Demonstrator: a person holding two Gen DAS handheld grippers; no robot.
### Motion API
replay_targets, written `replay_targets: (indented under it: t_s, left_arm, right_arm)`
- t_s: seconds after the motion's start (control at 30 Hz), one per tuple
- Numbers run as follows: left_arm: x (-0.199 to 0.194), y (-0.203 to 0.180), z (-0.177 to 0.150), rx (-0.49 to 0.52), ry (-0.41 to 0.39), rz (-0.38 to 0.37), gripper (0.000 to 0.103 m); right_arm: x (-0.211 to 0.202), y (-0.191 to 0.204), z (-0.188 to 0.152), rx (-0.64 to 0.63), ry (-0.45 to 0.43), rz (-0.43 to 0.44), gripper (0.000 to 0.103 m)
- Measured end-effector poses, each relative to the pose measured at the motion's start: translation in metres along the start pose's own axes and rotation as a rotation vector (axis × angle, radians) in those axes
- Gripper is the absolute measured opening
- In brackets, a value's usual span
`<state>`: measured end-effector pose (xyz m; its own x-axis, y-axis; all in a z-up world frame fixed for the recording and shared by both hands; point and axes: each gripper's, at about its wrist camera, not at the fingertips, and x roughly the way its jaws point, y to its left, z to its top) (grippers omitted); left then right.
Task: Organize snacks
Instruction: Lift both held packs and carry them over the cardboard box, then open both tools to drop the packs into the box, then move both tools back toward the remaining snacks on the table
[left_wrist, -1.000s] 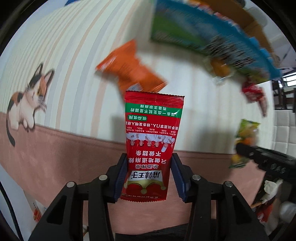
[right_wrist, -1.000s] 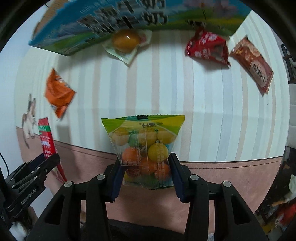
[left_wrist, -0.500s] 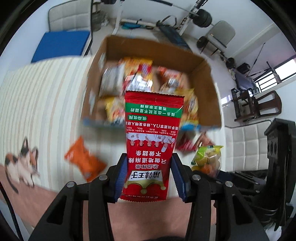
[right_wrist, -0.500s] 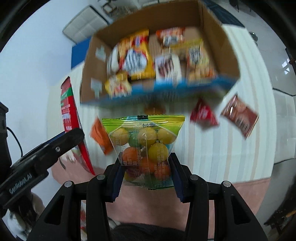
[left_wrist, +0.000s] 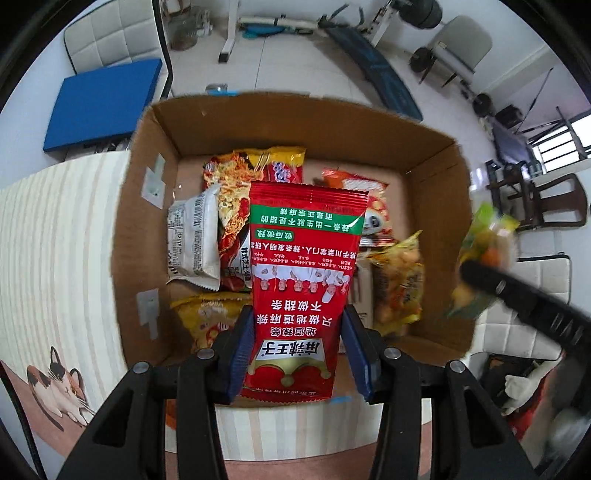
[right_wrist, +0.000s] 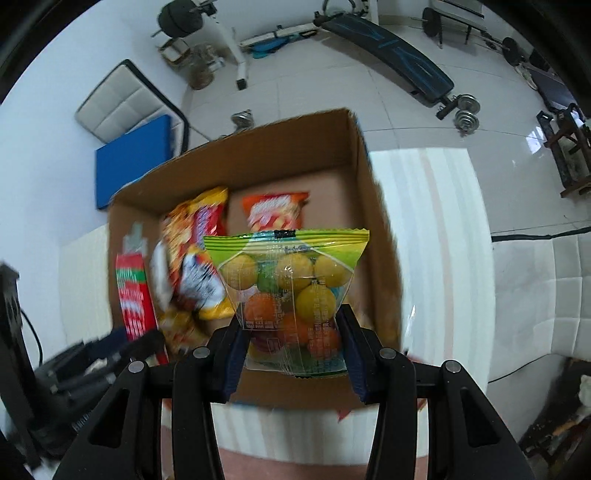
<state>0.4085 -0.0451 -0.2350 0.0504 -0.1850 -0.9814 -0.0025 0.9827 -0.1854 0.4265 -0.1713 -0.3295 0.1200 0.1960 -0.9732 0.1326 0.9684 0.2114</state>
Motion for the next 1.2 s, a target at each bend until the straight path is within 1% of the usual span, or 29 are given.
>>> replay_targets:
  t_s: [0.13, 0.2, 0.3, 0.43, 0.47, 0.5, 0.53, 0.57, 0.6, 0.63, 0.67, 0.7, 0.97, 1.2]
  left_arm:
    - [0.023, 0.001, 0.007, -0.002, 0.047, 0.022, 0.044]
    - [0.030, 0.001, 0.009, -0.001, 0.061, 0.030, 0.044]
    - [0.038, 0.002, 0.011, 0.003, 0.077, 0.040, 0.046]
    - [0.044, 0.005, 0.012, -0.009, 0.097, 0.057, 0.046]
    - [0.045, 0.006, 0.012, -0.010, 0.101, 0.064, 0.046]
    - [0.048, 0.007, 0.013, -0.012, 0.107, 0.066, 0.051]
    - [0.048, 0.008, 0.013, -0.017, 0.112, 0.063, 0.062]
    - [0.050, 0.010, 0.016, -0.020, 0.111, 0.063, 0.069]
    - [0.050, 0.011, 0.017, -0.023, 0.106, 0.062, 0.081]
    - [0.047, 0.011, 0.018, -0.025, 0.092, 0.063, 0.086]
    - [0.044, 0.011, 0.019, -0.023, 0.083, 0.068, 0.086]
    - [0.042, 0.011, 0.019, -0.019, 0.079, 0.070, 0.086]
    - [0.028, 0.010, 0.020, -0.020, 0.050, 0.076, 0.086]
    - [0.002, 0.013, 0.017, -0.042, -0.007, 0.088, 0.086]
  right_arm:
    - [0.017, -0.009, 0.028, 0.020, 0.032, -0.028, 0.049]
    - [0.023, -0.011, 0.036, 0.022, 0.042, -0.042, 0.049]
    - [0.032, -0.013, 0.041, 0.023, 0.050, -0.057, 0.049]
    - [0.040, -0.014, 0.047, 0.040, 0.059, -0.077, 0.051]
    - [0.042, -0.015, 0.048, 0.050, 0.082, -0.081, 0.054]
    - [0.044, -0.016, 0.050, 0.057, 0.091, -0.083, 0.060]
    - [0.044, -0.016, 0.051, 0.055, 0.096, -0.087, 0.075]
    - [0.044, -0.015, 0.051, 0.049, 0.094, -0.089, 0.079]
    - [0.043, -0.012, 0.051, 0.040, 0.096, -0.080, 0.081]
    - [0.042, -0.010, 0.051, 0.029, 0.097, -0.090, 0.083]
    - [0.040, -0.007, 0.051, 0.018, 0.094, -0.099, 0.087]
    - [0.038, -0.003, 0.051, 0.001, 0.089, -0.113, 0.088]
    - [0.023, 0.010, 0.044, -0.035, 0.097, -0.131, 0.089]
    - [0.004, 0.013, 0.030, -0.048, 0.081, -0.119, 0.089]
